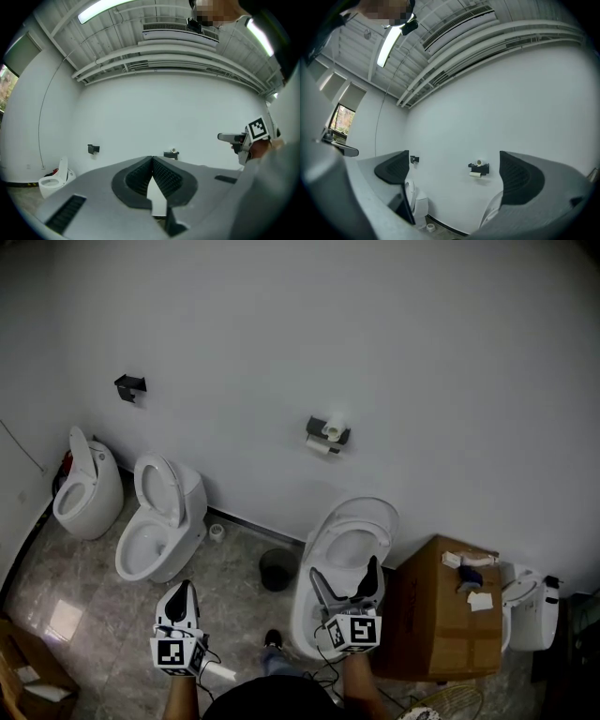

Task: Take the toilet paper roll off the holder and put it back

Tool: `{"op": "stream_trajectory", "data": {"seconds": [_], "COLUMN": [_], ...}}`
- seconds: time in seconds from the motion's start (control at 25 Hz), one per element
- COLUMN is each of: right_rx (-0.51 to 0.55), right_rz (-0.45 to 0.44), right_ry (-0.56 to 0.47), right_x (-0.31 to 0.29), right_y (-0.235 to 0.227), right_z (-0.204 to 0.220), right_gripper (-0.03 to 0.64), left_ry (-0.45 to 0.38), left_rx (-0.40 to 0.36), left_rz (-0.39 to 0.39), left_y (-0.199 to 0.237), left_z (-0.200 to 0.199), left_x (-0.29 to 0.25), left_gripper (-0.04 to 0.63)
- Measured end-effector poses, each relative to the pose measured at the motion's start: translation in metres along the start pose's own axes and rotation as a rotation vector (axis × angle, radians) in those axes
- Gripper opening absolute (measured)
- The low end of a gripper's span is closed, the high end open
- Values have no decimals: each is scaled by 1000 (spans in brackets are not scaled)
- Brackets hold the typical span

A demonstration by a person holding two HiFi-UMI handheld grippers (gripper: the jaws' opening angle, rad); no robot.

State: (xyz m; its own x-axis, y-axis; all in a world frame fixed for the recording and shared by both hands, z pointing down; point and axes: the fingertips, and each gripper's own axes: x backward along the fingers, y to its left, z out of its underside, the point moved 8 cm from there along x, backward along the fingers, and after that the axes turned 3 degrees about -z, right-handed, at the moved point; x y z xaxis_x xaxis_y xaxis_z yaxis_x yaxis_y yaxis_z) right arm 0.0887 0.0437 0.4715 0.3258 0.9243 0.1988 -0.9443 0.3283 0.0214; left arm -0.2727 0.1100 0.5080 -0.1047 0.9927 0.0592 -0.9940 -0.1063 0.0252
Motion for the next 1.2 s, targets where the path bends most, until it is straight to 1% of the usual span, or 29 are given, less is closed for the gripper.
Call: {"op": "stream_trajectory", "data": {"seconds": [0.08, 0.2, 0.32, 0.56, 0.88, 1.2], "right_rx": [-1, -13, -18, -29, -42, -40], "right_rz": [-2, -3, -4, -2, 31, 86], "right_ry": [9, 12, 15, 11, 25, 40], "right_x": [-21, -51, -77, -119, -151, -160], "right_y": [-12, -29, -46, -77, -117, -140], "right_z": [4, 10, 15, 21, 36, 42], "right_gripper": [580, 580, 580, 580, 580, 580], "left_ry": [15, -11, -9, -2, 8, 13], "left_rx": [10, -7, -8, -20, -26, -19], "left_rz": [-2, -22, -26, -13, 25, 89], "left_y": [-3, -1, -5, -19, -41, -56], "left_z": [-5, 2, 1, 0, 0, 2], "left_x": [-23, -56, -86, -143, -208, -255], "left_gripper": [3, 3, 3, 3, 3, 3]}}
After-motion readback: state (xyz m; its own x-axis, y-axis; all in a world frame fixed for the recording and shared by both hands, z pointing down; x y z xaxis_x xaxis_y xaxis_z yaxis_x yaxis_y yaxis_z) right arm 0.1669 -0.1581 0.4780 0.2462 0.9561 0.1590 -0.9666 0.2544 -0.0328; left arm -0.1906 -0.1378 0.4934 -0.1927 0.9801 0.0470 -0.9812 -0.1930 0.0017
